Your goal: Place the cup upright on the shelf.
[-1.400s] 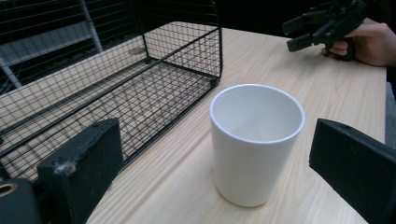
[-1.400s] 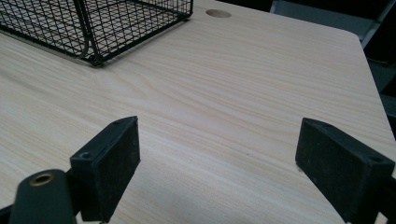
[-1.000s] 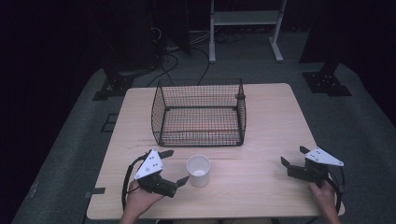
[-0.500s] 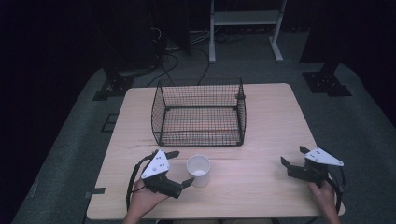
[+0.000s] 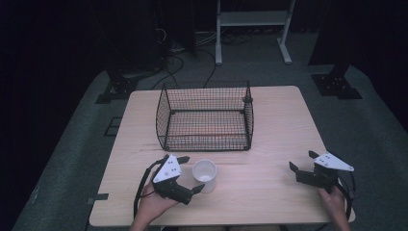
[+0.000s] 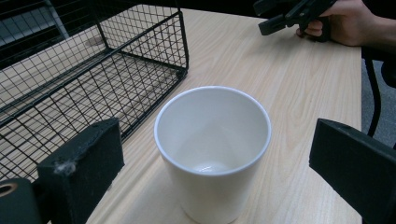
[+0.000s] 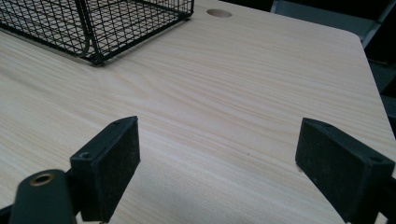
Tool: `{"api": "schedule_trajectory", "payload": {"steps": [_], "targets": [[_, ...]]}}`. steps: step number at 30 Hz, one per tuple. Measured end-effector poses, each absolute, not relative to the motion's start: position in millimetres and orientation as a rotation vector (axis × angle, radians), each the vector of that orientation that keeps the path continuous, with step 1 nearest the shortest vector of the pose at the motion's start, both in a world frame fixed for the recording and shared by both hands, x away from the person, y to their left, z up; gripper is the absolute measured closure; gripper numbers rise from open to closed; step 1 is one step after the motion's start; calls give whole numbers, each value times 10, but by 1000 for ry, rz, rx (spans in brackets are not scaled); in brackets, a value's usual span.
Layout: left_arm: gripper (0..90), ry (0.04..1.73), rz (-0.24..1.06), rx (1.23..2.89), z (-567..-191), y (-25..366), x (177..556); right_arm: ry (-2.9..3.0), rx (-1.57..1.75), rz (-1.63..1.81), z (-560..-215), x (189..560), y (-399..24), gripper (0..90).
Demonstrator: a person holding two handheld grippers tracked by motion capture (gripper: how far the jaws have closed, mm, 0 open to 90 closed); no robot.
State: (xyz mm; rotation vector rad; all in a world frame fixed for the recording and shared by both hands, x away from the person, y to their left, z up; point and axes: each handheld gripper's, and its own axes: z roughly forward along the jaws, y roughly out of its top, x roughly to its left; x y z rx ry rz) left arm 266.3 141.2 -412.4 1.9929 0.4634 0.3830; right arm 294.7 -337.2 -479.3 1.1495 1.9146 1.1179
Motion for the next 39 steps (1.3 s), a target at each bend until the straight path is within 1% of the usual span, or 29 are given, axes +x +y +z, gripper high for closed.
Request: {"api": "schedule_trajectory", "payload": {"steps": [39], "targets": [[24, 506, 326, 2113, -4347, 1145, 2866, 1919, 1145, 1113, -4794, 2945, -3365, 131]]}}
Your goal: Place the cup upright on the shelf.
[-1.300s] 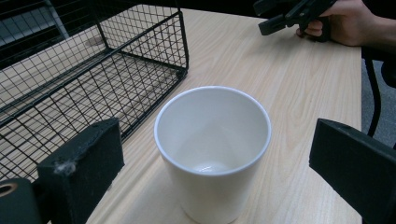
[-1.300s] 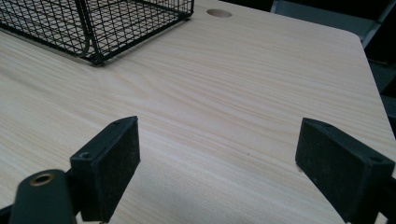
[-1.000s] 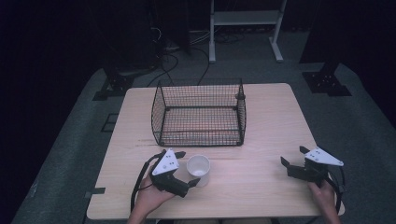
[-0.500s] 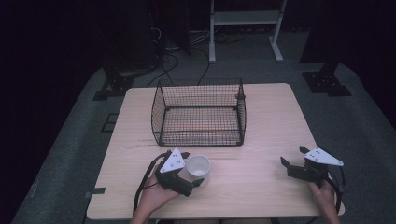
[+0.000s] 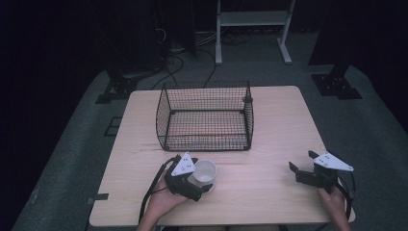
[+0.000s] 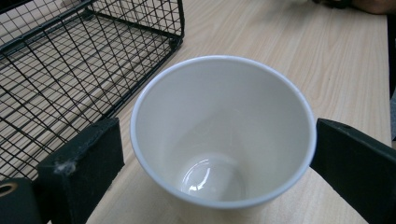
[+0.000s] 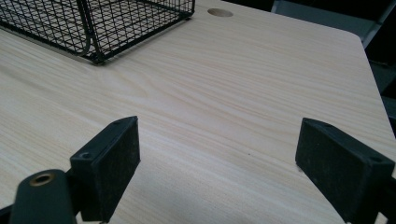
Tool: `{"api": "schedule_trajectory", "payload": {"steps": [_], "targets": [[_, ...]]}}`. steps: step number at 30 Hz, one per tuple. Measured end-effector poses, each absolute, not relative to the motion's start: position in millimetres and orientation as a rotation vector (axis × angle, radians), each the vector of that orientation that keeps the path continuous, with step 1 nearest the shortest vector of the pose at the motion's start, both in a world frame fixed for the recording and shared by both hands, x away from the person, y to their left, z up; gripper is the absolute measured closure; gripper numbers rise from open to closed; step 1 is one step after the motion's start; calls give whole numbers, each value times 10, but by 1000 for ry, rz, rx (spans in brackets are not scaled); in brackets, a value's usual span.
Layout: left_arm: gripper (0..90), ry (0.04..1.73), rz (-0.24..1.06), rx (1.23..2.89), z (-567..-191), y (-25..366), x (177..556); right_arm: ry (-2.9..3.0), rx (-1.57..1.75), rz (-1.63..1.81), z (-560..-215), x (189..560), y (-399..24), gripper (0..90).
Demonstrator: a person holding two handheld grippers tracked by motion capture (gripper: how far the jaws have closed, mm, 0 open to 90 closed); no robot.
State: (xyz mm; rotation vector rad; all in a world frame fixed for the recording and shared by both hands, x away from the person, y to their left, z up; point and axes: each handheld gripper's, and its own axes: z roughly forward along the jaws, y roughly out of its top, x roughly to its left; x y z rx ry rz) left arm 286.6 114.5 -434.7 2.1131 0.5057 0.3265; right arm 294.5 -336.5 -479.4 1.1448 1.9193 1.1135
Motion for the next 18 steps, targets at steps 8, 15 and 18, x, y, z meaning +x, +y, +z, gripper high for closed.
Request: {"api": "schedule_trajectory", "payload": {"steps": [8, 15, 18], "targets": [[24, 512, 317, 2132, -4392, 1111, 2893, 1919, 1142, 1113, -4794, 2945, -3363, 131], [26, 518, 310, 2144, -4428, 1099, 2921, 1919, 1140, 1112, -4794, 2945, -3361, 131], [44, 519, 307, 2146, -4438, 1098, 2933, 1919, 1140, 1112, -4794, 2945, -3361, 130]]}}
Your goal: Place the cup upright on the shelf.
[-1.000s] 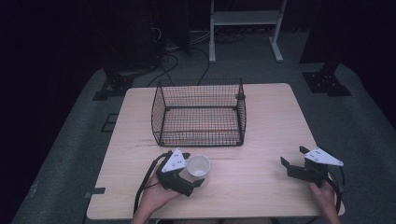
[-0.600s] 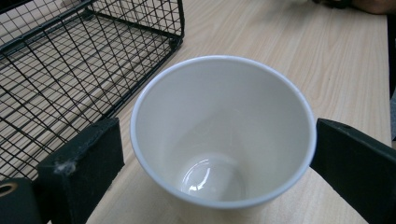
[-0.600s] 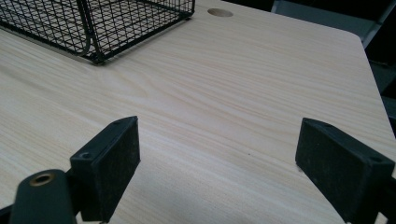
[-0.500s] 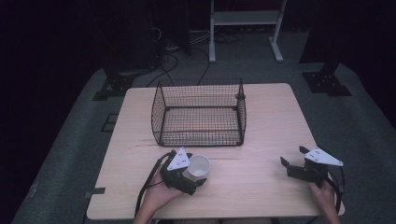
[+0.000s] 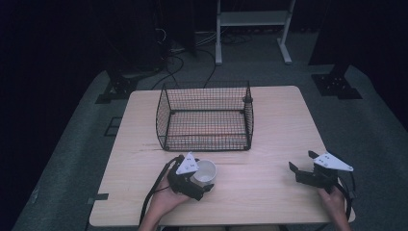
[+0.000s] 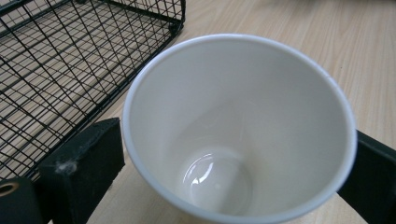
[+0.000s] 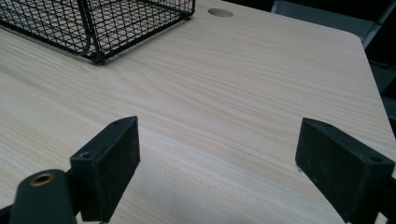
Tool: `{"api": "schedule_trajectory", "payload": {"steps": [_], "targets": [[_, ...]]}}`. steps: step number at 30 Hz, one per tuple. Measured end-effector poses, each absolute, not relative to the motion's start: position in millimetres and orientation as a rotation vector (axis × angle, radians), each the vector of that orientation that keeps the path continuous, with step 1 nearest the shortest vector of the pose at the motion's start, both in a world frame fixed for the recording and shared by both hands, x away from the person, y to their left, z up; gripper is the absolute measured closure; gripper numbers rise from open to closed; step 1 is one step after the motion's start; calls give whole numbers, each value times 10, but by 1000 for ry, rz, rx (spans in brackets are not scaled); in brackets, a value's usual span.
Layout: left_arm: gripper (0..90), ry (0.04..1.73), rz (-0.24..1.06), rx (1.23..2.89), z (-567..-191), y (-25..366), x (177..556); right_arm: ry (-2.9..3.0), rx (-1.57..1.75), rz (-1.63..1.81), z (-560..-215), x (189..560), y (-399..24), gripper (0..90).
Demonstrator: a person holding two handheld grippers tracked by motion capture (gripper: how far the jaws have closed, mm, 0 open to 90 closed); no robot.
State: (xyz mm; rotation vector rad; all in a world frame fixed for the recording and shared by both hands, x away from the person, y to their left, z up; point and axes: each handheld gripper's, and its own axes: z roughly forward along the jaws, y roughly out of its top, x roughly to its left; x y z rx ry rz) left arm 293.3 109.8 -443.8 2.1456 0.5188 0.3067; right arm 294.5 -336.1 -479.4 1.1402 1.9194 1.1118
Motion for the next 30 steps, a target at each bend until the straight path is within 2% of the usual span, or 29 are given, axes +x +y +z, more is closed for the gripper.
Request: {"api": "schedule_trajectory", "payload": {"steps": [9, 20, 30], "targets": [[76, 521, 296, 2153, -4457, 1094, 2953, 1919, 1139, 1111, -4794, 2945, -3360, 131], [191, 484, 281, 2149, -4444, 1098, 2941, 1919, 1138, 1110, -4795, 2945, -3360, 130], [206, 467, 291, 2157, -4437, 1092, 2932, 1919, 1141, 1111, -4794, 2945, -3362, 131]]}}
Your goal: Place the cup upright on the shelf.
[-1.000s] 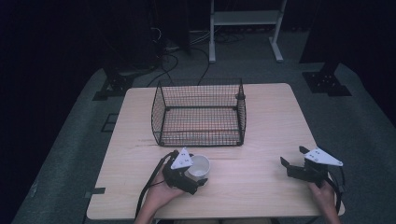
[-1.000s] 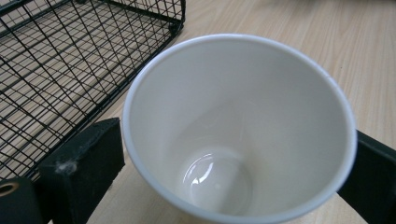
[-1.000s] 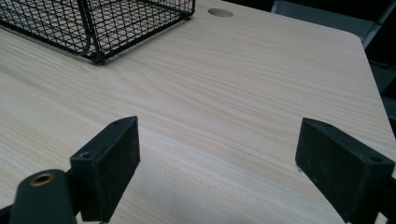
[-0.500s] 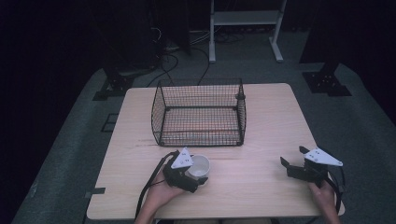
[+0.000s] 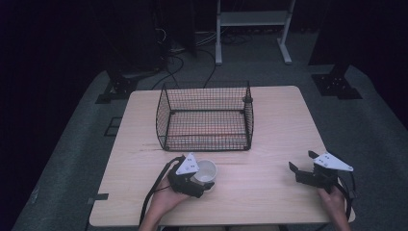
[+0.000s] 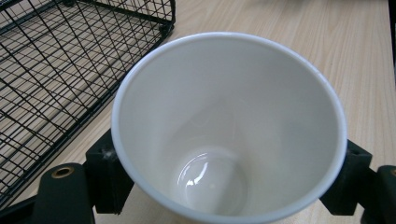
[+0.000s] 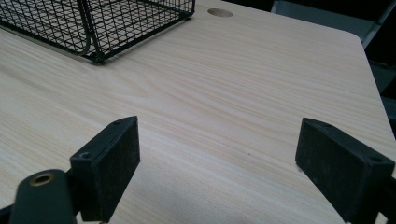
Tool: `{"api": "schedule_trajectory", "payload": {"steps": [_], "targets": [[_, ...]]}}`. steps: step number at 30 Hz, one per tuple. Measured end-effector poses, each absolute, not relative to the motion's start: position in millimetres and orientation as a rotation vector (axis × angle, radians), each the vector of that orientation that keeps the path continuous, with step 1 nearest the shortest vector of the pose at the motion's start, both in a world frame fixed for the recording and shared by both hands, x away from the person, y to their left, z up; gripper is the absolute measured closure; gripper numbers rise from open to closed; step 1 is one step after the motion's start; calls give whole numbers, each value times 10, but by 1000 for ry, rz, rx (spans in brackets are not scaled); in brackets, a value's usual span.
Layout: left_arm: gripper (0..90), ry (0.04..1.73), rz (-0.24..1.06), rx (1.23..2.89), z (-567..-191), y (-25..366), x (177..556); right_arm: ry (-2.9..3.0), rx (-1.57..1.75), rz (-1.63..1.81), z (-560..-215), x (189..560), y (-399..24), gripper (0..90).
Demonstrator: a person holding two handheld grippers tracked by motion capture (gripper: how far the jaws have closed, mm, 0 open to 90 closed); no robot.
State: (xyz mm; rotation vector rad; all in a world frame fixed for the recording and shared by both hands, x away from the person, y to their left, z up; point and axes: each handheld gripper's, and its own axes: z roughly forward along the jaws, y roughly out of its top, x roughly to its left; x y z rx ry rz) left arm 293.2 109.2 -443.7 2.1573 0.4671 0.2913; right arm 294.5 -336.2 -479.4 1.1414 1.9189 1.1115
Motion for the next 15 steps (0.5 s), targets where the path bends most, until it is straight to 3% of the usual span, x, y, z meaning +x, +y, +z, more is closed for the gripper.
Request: {"api": "schedule_trajectory", "payload": {"steps": [15], "targets": [[206, 456, 302, 2132, -4308, 1121, 2965, 1919, 1146, 1115, -4794, 2946, -3367, 131]]}}
